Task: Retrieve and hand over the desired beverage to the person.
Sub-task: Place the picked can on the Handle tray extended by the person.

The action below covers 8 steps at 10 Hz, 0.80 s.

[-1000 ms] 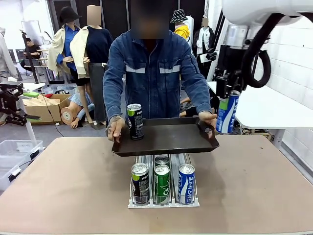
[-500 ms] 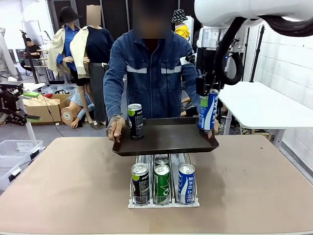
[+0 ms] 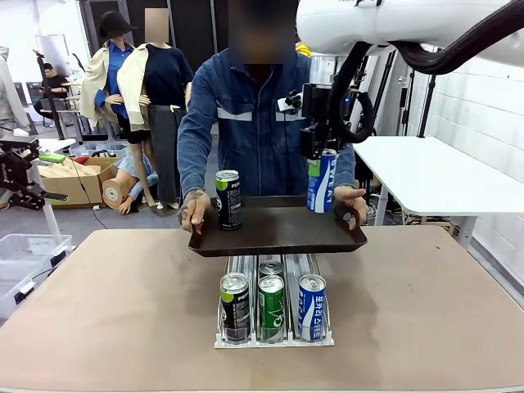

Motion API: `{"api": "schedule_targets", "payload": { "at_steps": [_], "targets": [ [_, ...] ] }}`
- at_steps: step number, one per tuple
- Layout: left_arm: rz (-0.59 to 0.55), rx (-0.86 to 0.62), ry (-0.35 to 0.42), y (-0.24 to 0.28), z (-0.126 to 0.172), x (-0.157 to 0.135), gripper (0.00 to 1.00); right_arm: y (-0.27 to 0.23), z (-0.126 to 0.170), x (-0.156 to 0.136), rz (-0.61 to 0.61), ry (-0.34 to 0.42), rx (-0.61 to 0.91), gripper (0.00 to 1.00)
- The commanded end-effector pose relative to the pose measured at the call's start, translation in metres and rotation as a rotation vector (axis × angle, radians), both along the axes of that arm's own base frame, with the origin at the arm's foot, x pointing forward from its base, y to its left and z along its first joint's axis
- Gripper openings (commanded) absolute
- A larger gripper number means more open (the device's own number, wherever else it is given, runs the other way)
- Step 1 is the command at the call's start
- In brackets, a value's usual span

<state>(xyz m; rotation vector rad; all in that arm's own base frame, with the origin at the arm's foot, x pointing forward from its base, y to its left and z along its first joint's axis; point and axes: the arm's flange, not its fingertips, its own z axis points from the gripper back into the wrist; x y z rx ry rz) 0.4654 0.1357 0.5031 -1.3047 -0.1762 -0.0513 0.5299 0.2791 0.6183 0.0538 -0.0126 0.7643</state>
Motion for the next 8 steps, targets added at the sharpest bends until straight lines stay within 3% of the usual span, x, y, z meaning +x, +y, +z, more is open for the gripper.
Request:
{"api": "schedule_targets", "payload": {
  "at_steps": [1,8],
  "targets": [
    [0.01,0.004,-0.005,0.0,0.001,-0.001,1.0,0.016,0.002,0.016,-0.009,-0.044,0.007,0.0],
    [0.01,0.004,-0.005,0.0,0.001,-0.001,1.0,0.033,-0.039,0.065,0.006,0.023,-0.013,0.0]
  ]
}}
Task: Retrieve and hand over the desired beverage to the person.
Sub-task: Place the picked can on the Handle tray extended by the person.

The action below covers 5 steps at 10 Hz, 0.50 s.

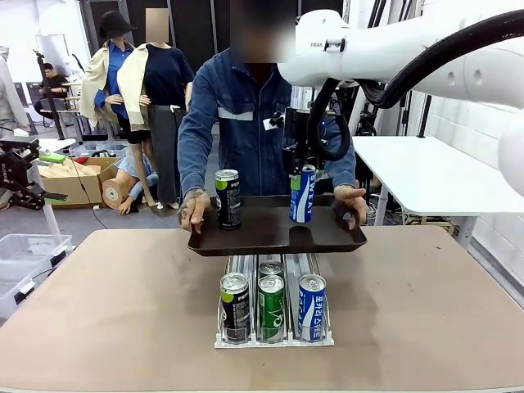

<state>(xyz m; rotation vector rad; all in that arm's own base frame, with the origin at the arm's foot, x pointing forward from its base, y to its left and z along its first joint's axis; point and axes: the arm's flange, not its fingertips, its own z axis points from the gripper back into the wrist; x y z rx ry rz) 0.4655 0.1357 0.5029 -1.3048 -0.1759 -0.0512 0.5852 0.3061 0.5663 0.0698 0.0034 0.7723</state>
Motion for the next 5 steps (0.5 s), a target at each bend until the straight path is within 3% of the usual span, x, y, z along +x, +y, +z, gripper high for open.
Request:
{"api": "schedule_targets", "payload": {
  "at_steps": [1,5],
  "targets": [
    [0.01,0.004,-0.005,-0.0001,0.001,-0.0015,1.0,0.0076,0.0094,0.0102,-0.002,0.009,-0.027,0.0],
    [0.01,0.004,-0.005,-0.0001,0.001,-0.0015,1.0,0.0094,0.002,0.0126,0.005,0.034,-0.037,0.0]
  ]
}}
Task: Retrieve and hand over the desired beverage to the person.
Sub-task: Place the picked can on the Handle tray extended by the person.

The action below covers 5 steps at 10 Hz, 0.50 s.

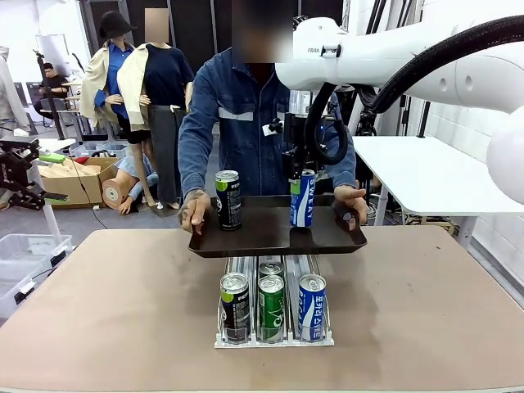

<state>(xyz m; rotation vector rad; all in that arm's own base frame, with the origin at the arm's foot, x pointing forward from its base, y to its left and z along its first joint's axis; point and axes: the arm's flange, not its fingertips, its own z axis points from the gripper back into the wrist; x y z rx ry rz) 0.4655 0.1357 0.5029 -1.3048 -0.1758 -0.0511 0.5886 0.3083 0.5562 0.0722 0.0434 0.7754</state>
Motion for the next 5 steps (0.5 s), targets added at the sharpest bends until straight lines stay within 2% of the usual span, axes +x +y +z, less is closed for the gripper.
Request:
{"api": "schedule_targets", "payload": {
  "at_steps": [1,5],
  "targets": [
    [0.01,0.004,-0.006,0.0,0.001,-0.001,1.0,0.007,0.01,0.01,-0.002,0.004,-0.025,0.0],
    [0.01,0.004,-0.006,0.0,0.001,-0.001,1.0,0.006,-0.005,0.013,-0.002,0.03,-0.03,0.0]
  ]
}}
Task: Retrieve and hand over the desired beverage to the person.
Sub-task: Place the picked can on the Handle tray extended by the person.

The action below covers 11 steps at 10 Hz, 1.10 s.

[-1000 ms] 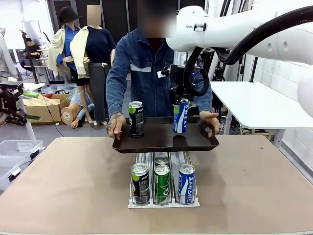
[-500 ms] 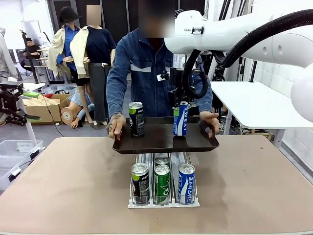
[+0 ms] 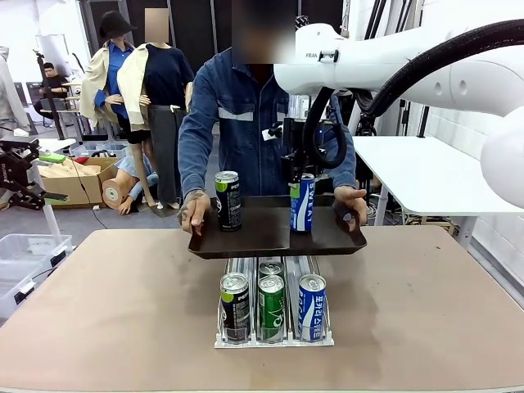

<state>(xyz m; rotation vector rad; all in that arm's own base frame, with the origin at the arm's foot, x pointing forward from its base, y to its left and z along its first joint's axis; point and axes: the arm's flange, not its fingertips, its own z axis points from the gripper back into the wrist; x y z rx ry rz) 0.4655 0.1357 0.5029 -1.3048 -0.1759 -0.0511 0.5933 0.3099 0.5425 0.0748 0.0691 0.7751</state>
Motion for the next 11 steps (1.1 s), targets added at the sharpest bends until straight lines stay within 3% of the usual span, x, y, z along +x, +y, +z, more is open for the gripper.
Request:
{"api": "schedule_targets", "payload": {
  "at_steps": [1,4,5,9,10,11],
  "targets": [
    [0.01,0.004,-0.006,0.0,0.001,-0.001,1.0,0.003,0.005,0.008,-0.006,0.012,-0.02,0.0],
    [0.01,0.004,-0.006,0.0,0.001,-0.001,1.0,0.003,0.006,0.006,-0.001,0.01,-0.028,0.0],
    [0.01,0.004,-0.006,0.0,0.001,-0.001,1.0,0.003,0.008,0.005,0.005,0.015,-0.027,0.1],
    [0.01,0.004,-0.006,0.0,0.001,-0.001,1.0,0.002,0.015,0.002,0.022,0.0,-0.042,0.9],
    [0.01,0.004,-0.006,0.0,0.001,-0.001,1.0,0.002,0.023,-0.003,0.027,-0.006,-0.048,1.0],
    [0.01,0.004,-0.006,0.0,0.001,-0.001,1.0,0.003,0.034,-0.008,0.027,-0.019,-0.061,1.0]
  ]
}}
